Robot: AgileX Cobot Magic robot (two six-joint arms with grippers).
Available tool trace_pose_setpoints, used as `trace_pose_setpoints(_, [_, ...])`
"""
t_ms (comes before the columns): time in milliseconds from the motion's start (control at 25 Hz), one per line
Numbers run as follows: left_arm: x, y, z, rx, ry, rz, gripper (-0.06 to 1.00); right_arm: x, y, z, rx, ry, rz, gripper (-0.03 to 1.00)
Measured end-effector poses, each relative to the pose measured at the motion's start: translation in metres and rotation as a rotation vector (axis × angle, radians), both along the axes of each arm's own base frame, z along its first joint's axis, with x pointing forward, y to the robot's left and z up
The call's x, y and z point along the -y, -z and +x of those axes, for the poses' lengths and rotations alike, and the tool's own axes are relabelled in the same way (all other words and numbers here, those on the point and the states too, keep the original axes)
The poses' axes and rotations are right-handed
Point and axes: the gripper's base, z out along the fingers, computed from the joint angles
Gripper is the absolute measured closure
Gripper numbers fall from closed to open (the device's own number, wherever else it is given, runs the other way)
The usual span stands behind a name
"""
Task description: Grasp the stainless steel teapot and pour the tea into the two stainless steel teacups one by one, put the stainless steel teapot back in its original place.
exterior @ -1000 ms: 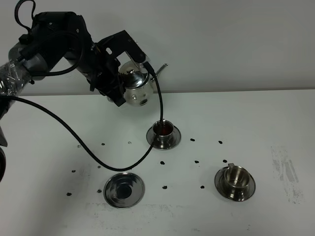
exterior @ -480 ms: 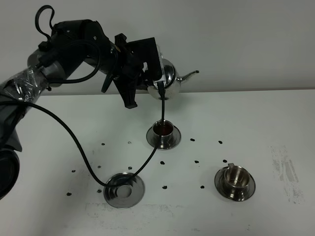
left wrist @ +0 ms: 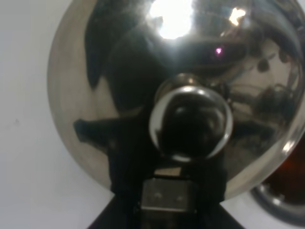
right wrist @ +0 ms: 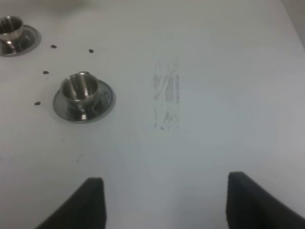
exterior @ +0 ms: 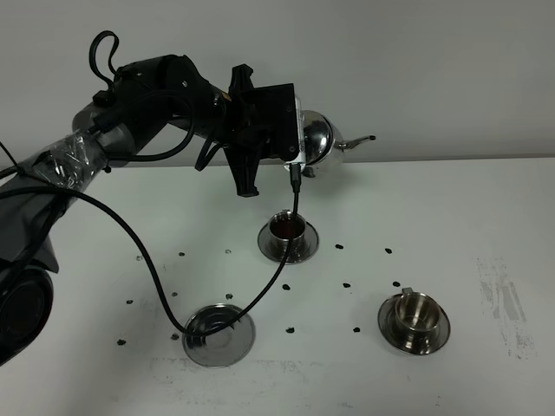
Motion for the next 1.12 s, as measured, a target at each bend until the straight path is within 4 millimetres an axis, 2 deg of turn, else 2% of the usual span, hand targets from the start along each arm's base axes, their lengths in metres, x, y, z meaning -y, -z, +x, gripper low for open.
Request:
trace_pose_setpoints(200, [0.011, 0.000, -0.006, -0.045, 0.013, -0.047, 0.68, 0.000, 0.000, 0.000, 0.000, 0.000, 0.000, 0.41])
trace_pose_setpoints(560, [0.025, 0.007, -0.021, -0.135, 0.051, 0.004, 0.68, 0.000, 0.000, 0.000, 0.000, 0.000, 0.000, 0.41])
trace_pose_setpoints(1120, [0.045, -0.004, -0.029, 0.001, 0.177, 0.137, 0.68, 0.000, 0.000, 0.000, 0.000, 0.000, 0.000, 0.41])
